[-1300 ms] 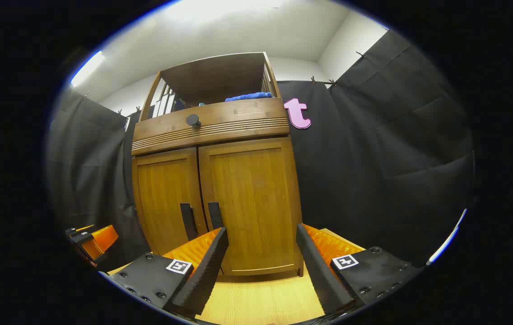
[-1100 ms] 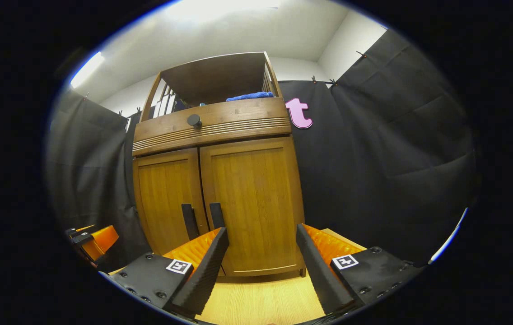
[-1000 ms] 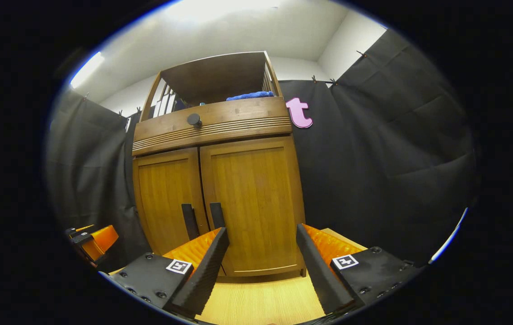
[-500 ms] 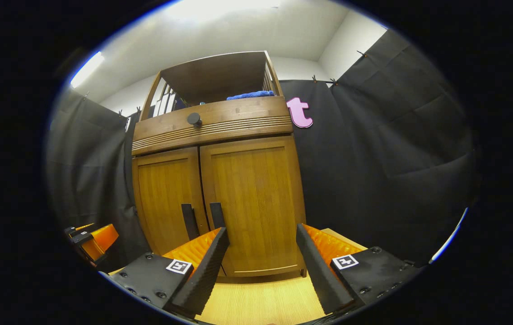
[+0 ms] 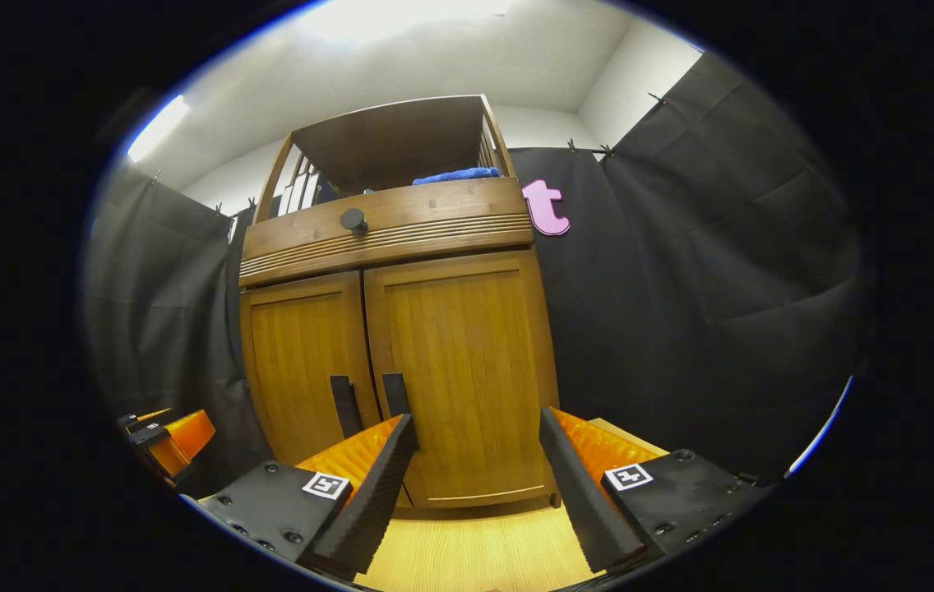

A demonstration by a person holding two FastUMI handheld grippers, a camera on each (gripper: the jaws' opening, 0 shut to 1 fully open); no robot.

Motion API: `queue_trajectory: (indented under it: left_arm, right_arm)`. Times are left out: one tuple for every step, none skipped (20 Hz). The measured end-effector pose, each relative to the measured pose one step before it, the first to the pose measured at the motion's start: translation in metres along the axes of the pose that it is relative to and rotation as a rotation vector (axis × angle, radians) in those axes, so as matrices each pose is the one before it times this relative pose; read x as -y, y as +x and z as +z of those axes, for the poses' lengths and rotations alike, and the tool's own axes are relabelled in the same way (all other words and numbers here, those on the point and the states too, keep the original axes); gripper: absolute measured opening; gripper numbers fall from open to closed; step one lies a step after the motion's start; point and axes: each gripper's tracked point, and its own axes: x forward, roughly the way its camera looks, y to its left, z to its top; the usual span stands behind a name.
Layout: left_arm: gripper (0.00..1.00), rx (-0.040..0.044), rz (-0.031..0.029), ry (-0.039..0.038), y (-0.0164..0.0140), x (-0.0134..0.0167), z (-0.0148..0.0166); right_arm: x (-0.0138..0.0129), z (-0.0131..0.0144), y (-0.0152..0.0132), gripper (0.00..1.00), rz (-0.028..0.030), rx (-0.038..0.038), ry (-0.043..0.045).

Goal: Open the right door of the double-door shoe cabinet with the right hand, and open the left door with the left hand.

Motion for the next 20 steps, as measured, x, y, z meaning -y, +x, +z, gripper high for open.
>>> queue_trajectory:
  left_arm:
    - [0.94, -0.00294, 0.00285, -0.00137, 0.00035, -0.00112, -0.00023]
    - [0.94, -0.00135, 0.00833, 0.00629, -0.00014, -0.00058, -0.00035]
    - [0.91, 0.00021, 0.00972, 0.0086, 0.0001, -0.00091, 0.00004]
    - [0.91, 0.00143, 0.00751, 0.00427, 0.00006, 0.00003, 0.00047]
    - [0.91, 0.00093, 0.0034, -0.00141, 0.00019, -0.00005, 0.0003]
    - [0.91, -0.00021, 0.00176, -0.00573, 0.00024, -0.00024, -0.00027]
    - [0.91, -0.0034, 0.00135, -0.00581, 0.00039, -0.00057, -0.0005]
    - [0.91, -0.00333, 0.00234, -0.00501, -0.00004, -0.00029, -0.00023]
    - [0.94, -0.002, 0.00304, -0.00346, 0.00001, -0.00044, 0.00061]
    - [0.94, 0.00101, 0.00388, -0.00056, 0.00021, 0.00022, 0.00075]
    - [0.94, 0.00414, 0.00574, 0.00368, 0.00034, -0.00073, 0.00093]
    - [0.94, 0.00508, 0.00577, 0.00551, 0.00023, -0.00011, 0.00084]
    - [0.91, 0.00511, 0.004, 0.00434, 0.00025, -0.00012, 0.00097]
    - [0.94, 0.00409, 0.00214, 0.00253, 0.00002, 0.00055, 0.0001]
    - [0.94, -0.00304, -0.00173, -0.00126, -0.00005, 0.00035, -0.00043]
    - [0.94, -0.0053, -0.00341, -0.00513, -0.00051, -0.00037, -0.00137]
    - [0.91, -0.00355, -0.00175, -0.00597, -0.00032, -0.00007, 0.00049]
    - [0.91, -0.00264, 0.00061, -0.00149, 0.00053, -0.00024, -0.00053]
    - [0.91, 0.00033, 0.00237, 0.00424, 0.0004, -0.0007, 0.00037]
    - [0.94, 0.00282, 0.00428, 0.00751, -0.00002, 0.00017, 0.00013]
  right_arm:
    - [-0.00189, 0.00124, 0.00231, 0.89, 0.00658, -0.00024, -0.00477]
    - [-0.00252, 0.00185, 0.00394, 0.89, 0.00982, 0.00259, -0.00759]
    - [-0.0013, 0.00457, 0.00444, 0.89, 0.00777, 0.00538, -0.0068]
    - [-0.00218, 0.00393, 0.00751, 0.97, 0.01082, 0.00367, -0.008]
    - [-0.00251, 0.00392, 0.00866, 0.97, 0.01047, 0.00284, -0.00453]
    - [-0.00419, 0.00238, 0.00939, 0.89, 0.01744, 0.00059, -0.00373]
    - [-0.0044, 0.00112, 0.01017, 0.89, 0.01486, -0.00136, -0.00153]
    - [-0.00406, 0.0017, 0.01191, 0.89, 0.01013, -0.00041, -0.00051]
    - [-0.00396, 0.00069, 0.01047, 0.97, 0.01068, -0.00104, 0.00502]
    - [-0.00377, -0.0002, 0.01141, 0.89, 0.00895, -0.00502, 0.00554]
    - [-0.0051, -0.00053, 0.01217, 0.89, 0.00675, -0.0063, 0.00327]
    - [-0.00373, -0.00306, 0.01213, 0.89, 0.00632, -0.00426, 0.00039]
    - [-0.00412, -0.00321, 0.01325, 0.89, 0.01093, -0.00614, -0.00352]
    - [-0.00389, -0.00348, 0.01277, 0.97, 0.00861, -0.00762, -0.00436]
    - [-0.00425, -0.00202, 0.01196, 0.89, 0.00904, -0.00658, -0.00154]
    - [-0.00441, -0.00424, 0.00936, 0.89, 0.01186, -0.00592, 0.00055]
    - [-0.00449, -0.00399, 0.00962, 0.89, 0.00712, -0.00902, -0.00101]
    - [-0.00331, -0.00521, 0.01106, 0.89, 0.00285, -0.01361, -0.00232]
    - [-0.00193, -0.0059, 0.01149, 0.98, -0.00146, -0.01346, 0.00187]
    - [-0.00241, -0.00829, 0.01028, 0.98, -0.00041, -0.01626, 0.00413]
